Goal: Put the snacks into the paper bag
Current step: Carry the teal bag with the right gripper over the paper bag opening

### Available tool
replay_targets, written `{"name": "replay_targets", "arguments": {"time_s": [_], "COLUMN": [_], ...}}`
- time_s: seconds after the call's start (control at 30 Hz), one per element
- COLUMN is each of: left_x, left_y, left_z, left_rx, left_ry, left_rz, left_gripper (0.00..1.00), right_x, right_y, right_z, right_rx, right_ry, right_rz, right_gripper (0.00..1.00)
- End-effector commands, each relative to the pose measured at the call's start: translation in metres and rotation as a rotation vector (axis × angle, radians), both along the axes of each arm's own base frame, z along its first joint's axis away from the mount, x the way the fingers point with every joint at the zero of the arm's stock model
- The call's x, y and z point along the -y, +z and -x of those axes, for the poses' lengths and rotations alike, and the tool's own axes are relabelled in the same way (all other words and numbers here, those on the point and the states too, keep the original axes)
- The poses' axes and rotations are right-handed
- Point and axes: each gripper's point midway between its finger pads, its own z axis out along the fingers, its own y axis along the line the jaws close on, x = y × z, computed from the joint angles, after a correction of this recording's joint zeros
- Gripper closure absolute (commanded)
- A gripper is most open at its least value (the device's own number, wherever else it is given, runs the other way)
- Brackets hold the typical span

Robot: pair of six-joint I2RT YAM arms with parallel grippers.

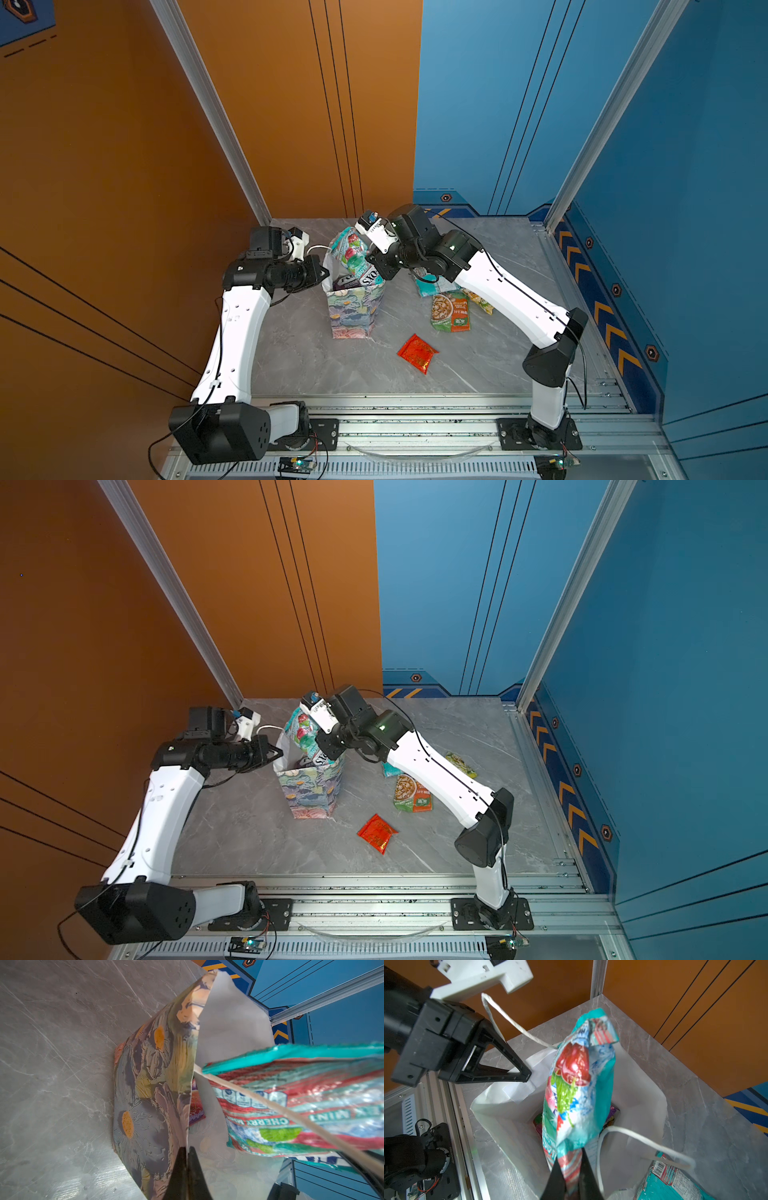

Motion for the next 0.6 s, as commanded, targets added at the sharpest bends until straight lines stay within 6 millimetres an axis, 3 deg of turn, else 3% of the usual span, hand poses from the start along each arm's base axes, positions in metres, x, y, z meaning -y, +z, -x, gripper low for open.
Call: {"name": "replay_targets", "arguments": {"time_s": [0.0,0.27,0.57], "left_x": [0.005,0.006,0.006], "left_y": [0.017,0.017,0.019], "left_z": [-0.004,-0.004,-0.005], "left_rx": [0.063,0.06,0.064], "left_ry": [-0.018,-0.019,-0.019], "left_rz": [0.021,0.023,0.025], "left_gripper": [1.0,1.0,1.0], "right_x": [0.012,0.017,0.006], "right_y": [0.023,0.019,0.005], "right_z": [0.003,0.009,0.024], "right_rx": [0.06,0.072,0.058], "right_ry": [-0.012,0.018,0.107], "right_rz": [-0.018,0.004,0.031], "right_gripper": [0.96,0.96,0.97]}}
